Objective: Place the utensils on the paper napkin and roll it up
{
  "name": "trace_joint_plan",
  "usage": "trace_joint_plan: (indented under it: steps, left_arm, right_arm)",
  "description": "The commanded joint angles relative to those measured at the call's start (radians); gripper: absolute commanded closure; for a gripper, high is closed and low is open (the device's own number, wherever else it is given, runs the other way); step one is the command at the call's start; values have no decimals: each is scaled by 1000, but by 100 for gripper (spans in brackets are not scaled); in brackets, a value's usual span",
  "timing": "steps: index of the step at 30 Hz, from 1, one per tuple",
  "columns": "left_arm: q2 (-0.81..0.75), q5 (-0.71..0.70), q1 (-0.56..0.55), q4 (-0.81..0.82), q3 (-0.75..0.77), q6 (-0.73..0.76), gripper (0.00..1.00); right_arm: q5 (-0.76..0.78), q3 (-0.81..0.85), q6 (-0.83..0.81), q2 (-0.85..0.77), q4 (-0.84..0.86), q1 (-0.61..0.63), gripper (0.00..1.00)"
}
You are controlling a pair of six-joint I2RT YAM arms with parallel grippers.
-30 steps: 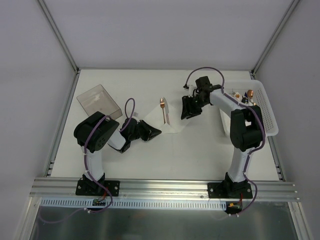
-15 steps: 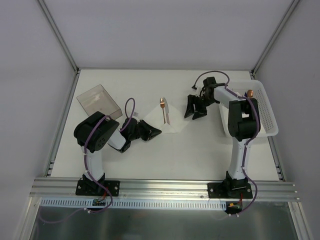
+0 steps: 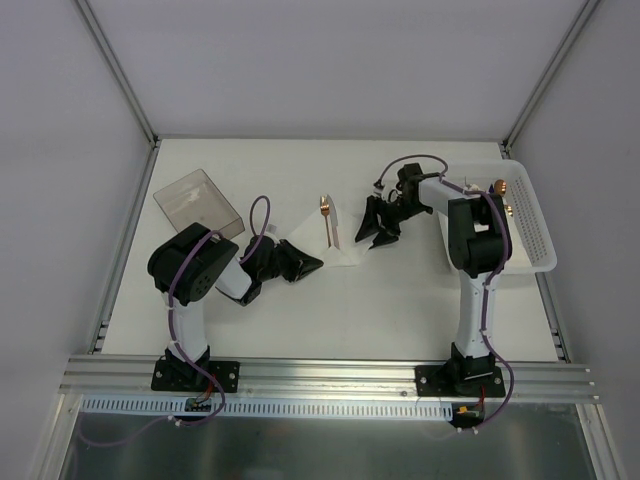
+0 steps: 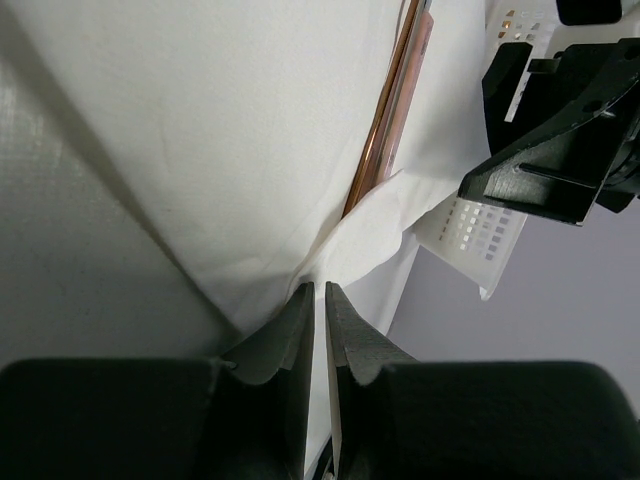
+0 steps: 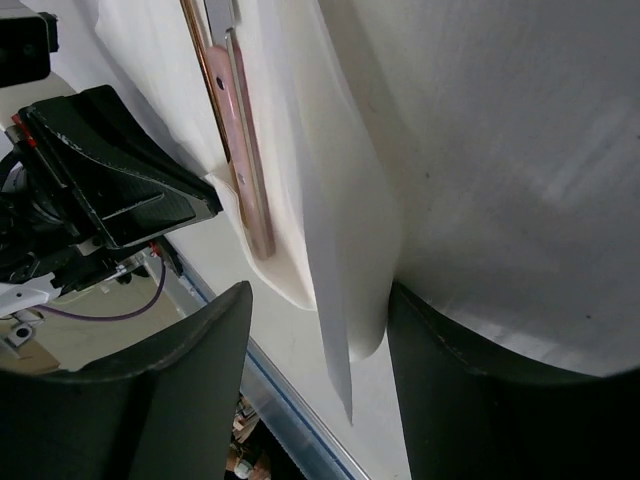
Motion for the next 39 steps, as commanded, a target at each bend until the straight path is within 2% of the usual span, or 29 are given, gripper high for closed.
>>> trace_joint_plan:
  steps: [1, 10, 15, 33, 39]
  left_arm:
    - [18, -23, -10, 27, 13, 14, 91]
    - [21, -23, -12, 29, 18, 12, 91]
    - [21, -23, -10, 32, 15, 12, 90]
    - [23, -26, -12, 35, 13, 11, 90]
    - [24, -26, -12, 32, 12, 11, 90]
  right_arm:
    - [-55, -23, 27, 20, 3, 10, 41]
    - [-203, -107, 205, -77, 181, 10, 41]
    - [-248, -127, 281, -68, 209, 8, 41]
    - [-222, -285, 334, -86, 238, 14, 36]
    - [-208, -351, 412, -118, 327, 16, 34]
